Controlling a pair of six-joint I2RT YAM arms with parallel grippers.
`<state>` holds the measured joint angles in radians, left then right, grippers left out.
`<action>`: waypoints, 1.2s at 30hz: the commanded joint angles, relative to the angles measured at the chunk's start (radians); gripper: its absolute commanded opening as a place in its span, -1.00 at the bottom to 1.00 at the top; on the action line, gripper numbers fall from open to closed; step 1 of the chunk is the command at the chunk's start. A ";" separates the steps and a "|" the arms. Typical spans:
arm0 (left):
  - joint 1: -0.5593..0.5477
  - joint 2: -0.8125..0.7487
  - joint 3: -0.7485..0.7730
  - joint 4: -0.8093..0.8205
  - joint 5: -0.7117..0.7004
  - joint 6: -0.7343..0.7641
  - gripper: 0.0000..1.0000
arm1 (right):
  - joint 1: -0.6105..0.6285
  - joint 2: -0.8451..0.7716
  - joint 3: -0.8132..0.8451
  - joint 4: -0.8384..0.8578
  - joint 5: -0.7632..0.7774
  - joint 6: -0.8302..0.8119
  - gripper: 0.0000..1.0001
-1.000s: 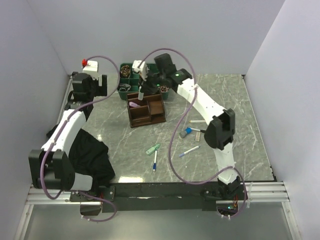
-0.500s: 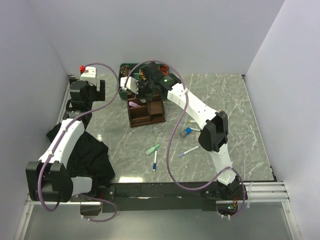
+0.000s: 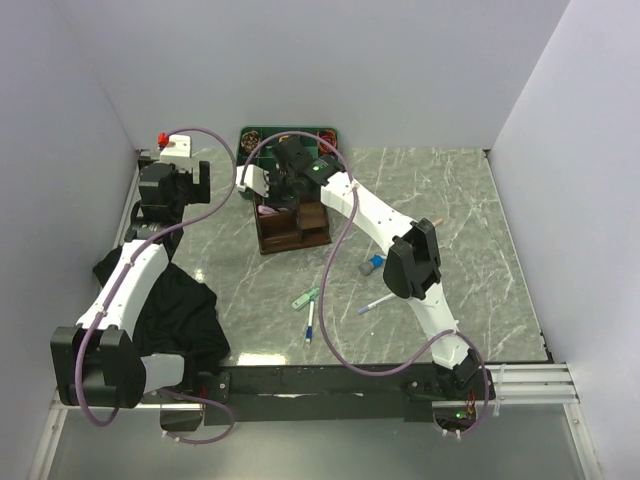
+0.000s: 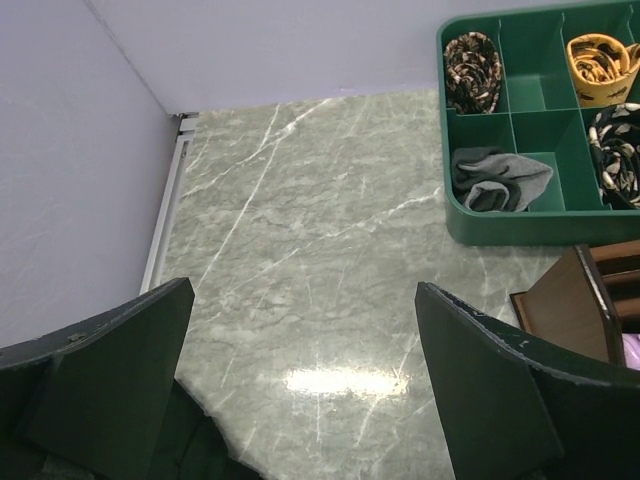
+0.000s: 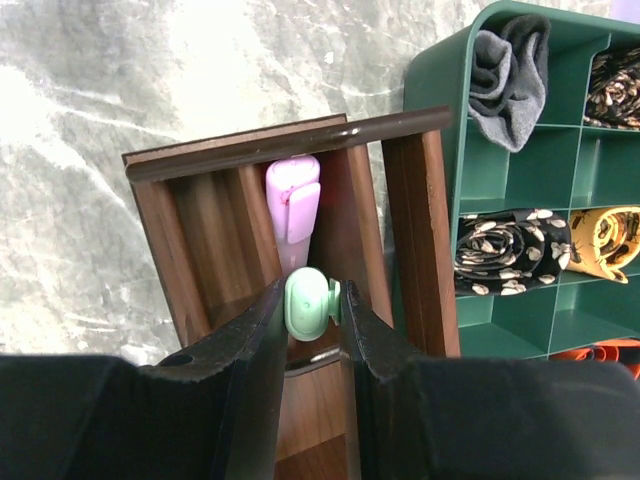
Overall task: Sort the stationery into containers
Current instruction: Place the pen in the storage box, then pick up the pen from the center of the board.
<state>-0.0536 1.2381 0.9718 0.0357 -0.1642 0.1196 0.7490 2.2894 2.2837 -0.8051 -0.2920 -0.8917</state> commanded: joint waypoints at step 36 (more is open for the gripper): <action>-0.308 -0.148 0.079 -0.329 0.489 0.009 0.99 | -0.341 -0.815 -0.825 0.235 -0.096 0.619 0.26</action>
<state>-0.2863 1.0897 1.0328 -0.2096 0.2142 0.0654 0.4885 1.5330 1.5528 -0.5682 -0.3653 -0.3264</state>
